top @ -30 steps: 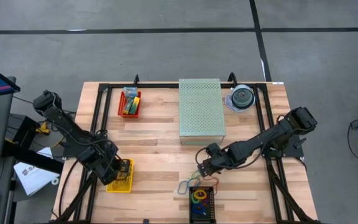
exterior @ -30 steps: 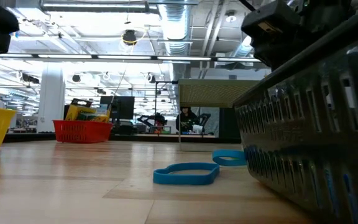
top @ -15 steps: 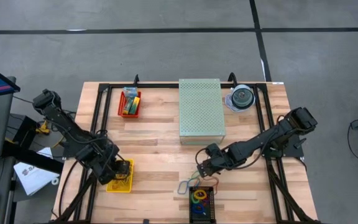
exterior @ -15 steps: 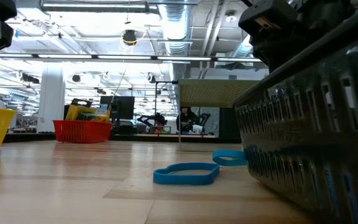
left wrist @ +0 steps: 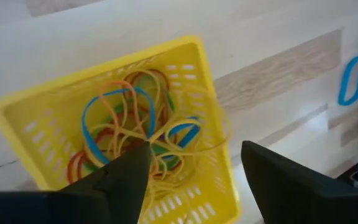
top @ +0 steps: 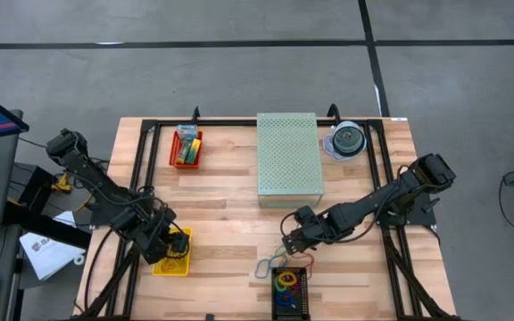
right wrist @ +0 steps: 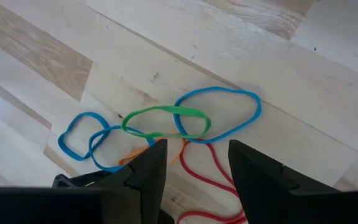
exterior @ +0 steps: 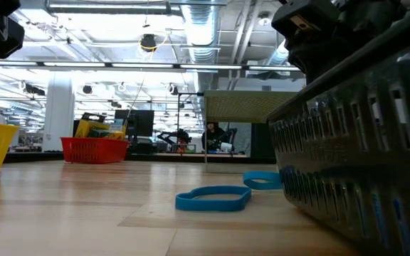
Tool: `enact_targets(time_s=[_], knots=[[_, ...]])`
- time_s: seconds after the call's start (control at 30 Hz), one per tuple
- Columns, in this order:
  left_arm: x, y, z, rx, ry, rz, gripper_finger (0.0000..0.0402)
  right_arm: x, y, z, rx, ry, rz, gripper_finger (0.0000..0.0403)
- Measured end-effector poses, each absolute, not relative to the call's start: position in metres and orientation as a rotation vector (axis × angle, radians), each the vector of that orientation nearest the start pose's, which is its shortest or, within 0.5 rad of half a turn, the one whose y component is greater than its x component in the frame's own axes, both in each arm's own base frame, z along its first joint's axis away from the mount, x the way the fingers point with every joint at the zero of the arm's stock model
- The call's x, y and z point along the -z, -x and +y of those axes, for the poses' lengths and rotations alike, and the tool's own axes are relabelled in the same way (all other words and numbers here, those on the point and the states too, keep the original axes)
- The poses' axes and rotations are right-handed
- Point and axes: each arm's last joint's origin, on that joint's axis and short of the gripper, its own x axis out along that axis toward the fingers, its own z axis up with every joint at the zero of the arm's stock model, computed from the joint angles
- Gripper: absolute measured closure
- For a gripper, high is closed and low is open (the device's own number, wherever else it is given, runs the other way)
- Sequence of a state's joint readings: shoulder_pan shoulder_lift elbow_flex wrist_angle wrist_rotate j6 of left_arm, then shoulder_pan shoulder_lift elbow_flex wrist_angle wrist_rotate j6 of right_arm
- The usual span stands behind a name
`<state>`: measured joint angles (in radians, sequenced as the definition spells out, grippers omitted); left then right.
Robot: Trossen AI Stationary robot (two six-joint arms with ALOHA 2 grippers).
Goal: Pick & Place Office Desk Supplies
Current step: Put the yellow rubber band into the yellow bin
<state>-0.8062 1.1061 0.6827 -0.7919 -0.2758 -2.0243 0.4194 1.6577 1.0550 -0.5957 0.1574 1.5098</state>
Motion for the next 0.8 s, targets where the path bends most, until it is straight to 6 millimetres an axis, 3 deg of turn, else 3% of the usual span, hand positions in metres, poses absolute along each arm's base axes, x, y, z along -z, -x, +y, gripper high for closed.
enact_targets(time_s=[0.23, 0.8], knots=[[-0.206, -0.138, -0.131, -0.615, 1.182, 0.951, 0.0170, -0.188, -0.289, 0.124, 0.645, -0.992, 1.035, 0.0235], [-0.183, -0.160, -0.128, -0.713, 1.136, 1.061, 0.0172, -0.188, -0.289, 0.124, 0.649, -0.998, 1.033, 0.0235]])
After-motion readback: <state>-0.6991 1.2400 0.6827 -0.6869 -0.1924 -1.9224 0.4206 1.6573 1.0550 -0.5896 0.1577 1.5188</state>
